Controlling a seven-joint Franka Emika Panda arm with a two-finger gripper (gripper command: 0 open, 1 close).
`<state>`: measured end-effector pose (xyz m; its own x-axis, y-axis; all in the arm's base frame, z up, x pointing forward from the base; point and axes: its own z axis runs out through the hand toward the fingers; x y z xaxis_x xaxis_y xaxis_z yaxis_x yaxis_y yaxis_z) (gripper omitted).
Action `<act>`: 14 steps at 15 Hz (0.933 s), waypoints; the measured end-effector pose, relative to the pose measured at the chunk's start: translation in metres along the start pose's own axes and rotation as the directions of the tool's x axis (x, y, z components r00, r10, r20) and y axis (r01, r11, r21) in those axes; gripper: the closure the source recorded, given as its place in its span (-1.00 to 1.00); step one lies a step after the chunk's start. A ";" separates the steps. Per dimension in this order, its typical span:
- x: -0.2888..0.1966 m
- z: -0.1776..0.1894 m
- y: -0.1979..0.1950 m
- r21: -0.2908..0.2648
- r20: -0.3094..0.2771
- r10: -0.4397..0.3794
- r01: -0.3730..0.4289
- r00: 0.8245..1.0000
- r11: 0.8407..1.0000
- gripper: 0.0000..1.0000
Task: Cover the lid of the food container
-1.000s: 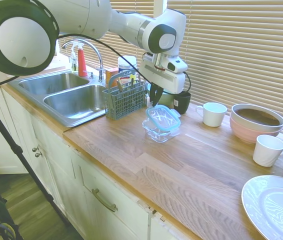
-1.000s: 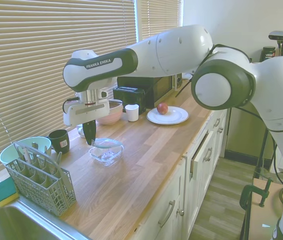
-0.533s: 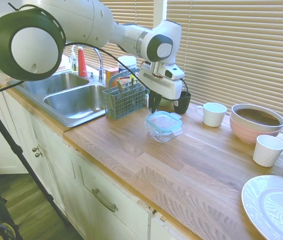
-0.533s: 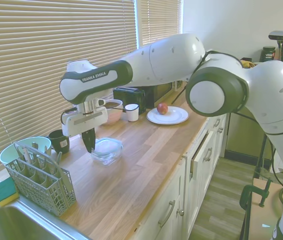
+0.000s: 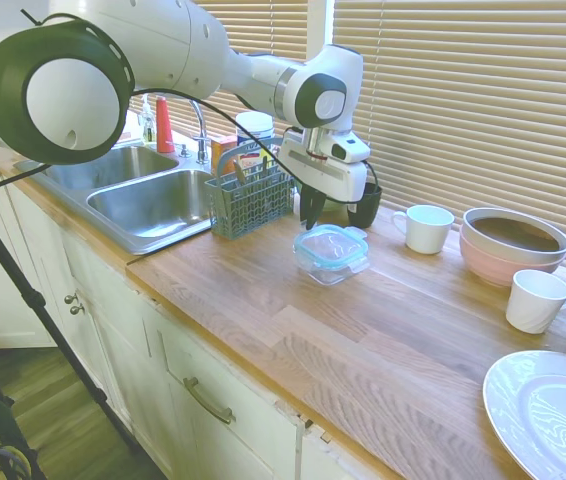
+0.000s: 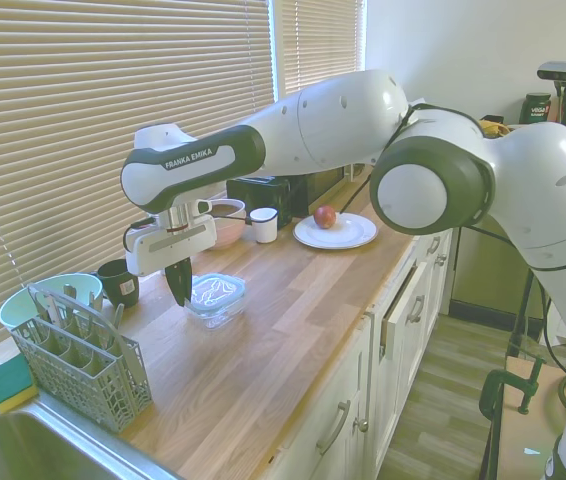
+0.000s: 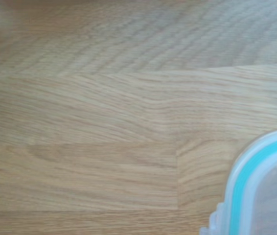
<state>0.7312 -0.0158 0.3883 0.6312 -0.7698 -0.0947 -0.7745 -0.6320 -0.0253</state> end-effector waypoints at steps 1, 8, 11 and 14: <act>0.000 0.000 0.000 -0.001 0.000 0.000 0.000 1.000 1.000 1.00; 0.000 0.001 0.000 -0.010 -0.008 -0.004 0.004 1.000 1.000 -1.00; 0.001 0.001 0.000 -0.012 -0.013 -0.006 0.006 1.000 1.000 -1.00; 0.002 0.000 0.000 -0.007 -0.026 -0.008 0.007 1.000 1.000 -1.00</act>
<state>0.7327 -0.0169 0.3886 0.6380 -0.7670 -0.0685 -0.7695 -0.6384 -0.0192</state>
